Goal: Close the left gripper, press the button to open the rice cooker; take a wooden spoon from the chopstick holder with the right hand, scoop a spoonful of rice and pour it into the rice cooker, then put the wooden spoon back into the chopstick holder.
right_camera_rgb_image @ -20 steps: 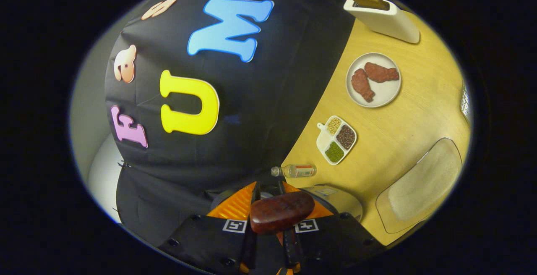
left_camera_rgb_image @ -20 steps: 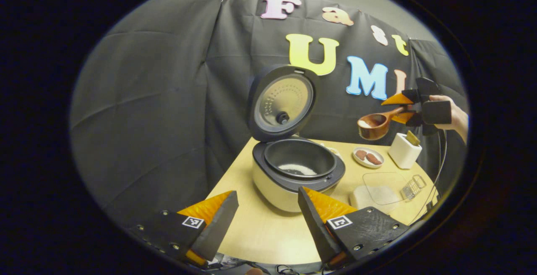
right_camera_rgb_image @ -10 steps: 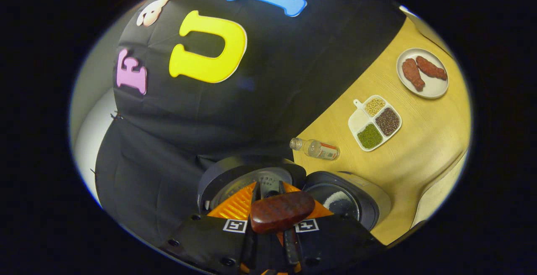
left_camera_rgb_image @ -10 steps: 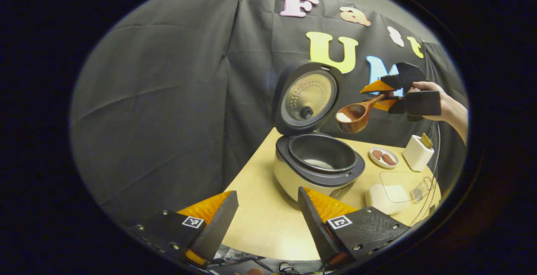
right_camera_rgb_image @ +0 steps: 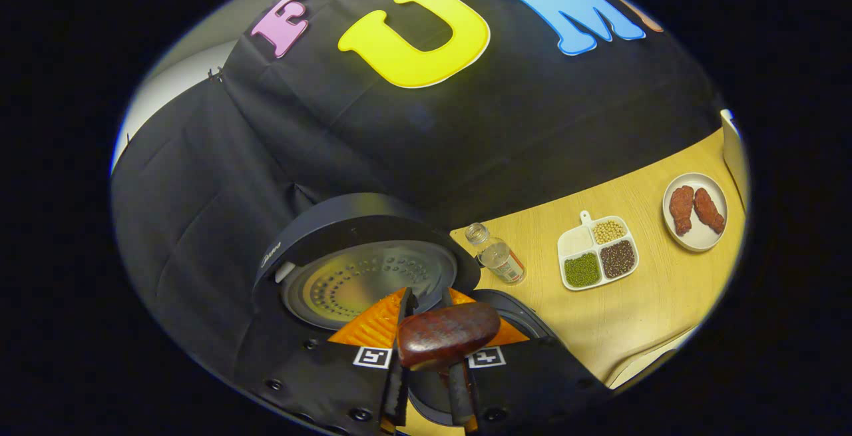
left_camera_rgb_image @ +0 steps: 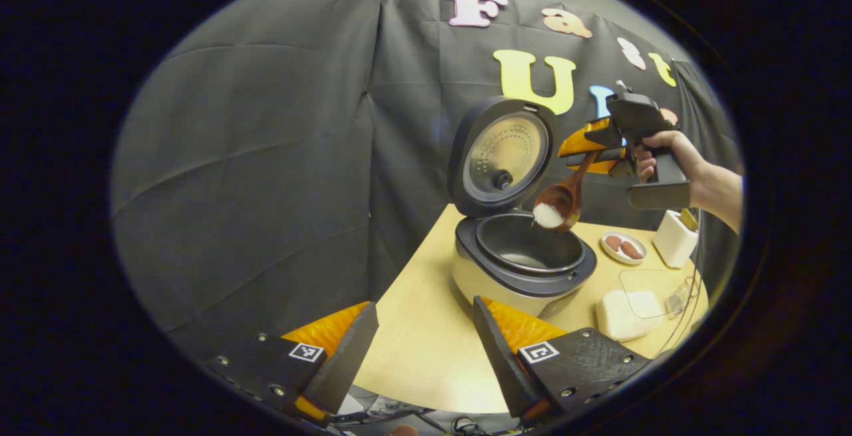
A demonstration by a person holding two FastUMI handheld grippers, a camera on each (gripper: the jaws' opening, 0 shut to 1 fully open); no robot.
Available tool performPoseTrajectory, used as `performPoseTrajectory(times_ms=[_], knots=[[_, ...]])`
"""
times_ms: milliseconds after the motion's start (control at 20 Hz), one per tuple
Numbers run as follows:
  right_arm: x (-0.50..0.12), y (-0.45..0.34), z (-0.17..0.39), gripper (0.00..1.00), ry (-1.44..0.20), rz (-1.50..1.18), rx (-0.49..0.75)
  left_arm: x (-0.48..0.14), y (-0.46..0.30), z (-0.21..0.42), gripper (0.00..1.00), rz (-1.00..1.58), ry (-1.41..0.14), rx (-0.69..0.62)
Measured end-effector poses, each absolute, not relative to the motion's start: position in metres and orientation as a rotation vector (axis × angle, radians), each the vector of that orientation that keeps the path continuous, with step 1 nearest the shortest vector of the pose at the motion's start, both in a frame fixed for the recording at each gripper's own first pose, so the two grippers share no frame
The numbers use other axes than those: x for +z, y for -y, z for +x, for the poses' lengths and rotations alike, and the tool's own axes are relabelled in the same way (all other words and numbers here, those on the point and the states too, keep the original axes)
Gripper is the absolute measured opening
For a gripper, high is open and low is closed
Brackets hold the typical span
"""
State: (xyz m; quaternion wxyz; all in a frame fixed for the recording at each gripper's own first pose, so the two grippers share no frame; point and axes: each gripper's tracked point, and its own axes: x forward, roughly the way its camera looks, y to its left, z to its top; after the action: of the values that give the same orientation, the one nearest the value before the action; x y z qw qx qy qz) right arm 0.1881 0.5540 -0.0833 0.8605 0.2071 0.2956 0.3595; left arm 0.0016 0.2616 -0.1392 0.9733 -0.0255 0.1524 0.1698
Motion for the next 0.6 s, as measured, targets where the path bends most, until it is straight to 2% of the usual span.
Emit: performPoseTrajectory(times_ms=[50, 150, 200, 250, 300, 350, 400, 600], knots=[[-0.081, -0.558, 0.187, 0.23, -0.603, 0.427, 0.762, -0.139, -0.262, 0.001, 0.90, -0.052, -0.310, 0.344], [-0.080, -0.560, 0.186, 0.24, -0.569, 0.388, 0.772, -0.143, -0.265, -0.001, 0.87, -0.053, -0.317, 0.348], [-0.082, -0.562, 0.186, 0.23, -0.553, 0.353, 0.775, -0.143, -0.266, -0.002, 0.90, -0.055, -0.320, 0.350], [-0.083, -0.564, 0.185, 0.23, -0.539, 0.312, 0.783, -0.143, -0.266, -0.003, 0.86, -0.055, -0.319, 0.350], [-0.086, -0.566, 0.183, 0.23, -0.531, 0.276, 0.789, -0.143, -0.268, -0.004, 0.91, -0.053, -0.320, 0.352], [-0.087, -0.567, 0.182, 0.23, -0.523, 0.255, 0.792, -0.142, -0.269, -0.003, 0.86, -0.048, -0.320, 0.352], [-0.086, -0.571, 0.180, 0.24, -0.509, 0.241, 0.799, -0.140, -0.270, -0.002, 0.91, -0.042, -0.318, 0.354], [-0.090, -0.579, 0.173, 0.23, -0.462, 0.133, 0.830, -0.135, -0.280, 0.000, 0.90, -0.025, -0.309, 0.360]])
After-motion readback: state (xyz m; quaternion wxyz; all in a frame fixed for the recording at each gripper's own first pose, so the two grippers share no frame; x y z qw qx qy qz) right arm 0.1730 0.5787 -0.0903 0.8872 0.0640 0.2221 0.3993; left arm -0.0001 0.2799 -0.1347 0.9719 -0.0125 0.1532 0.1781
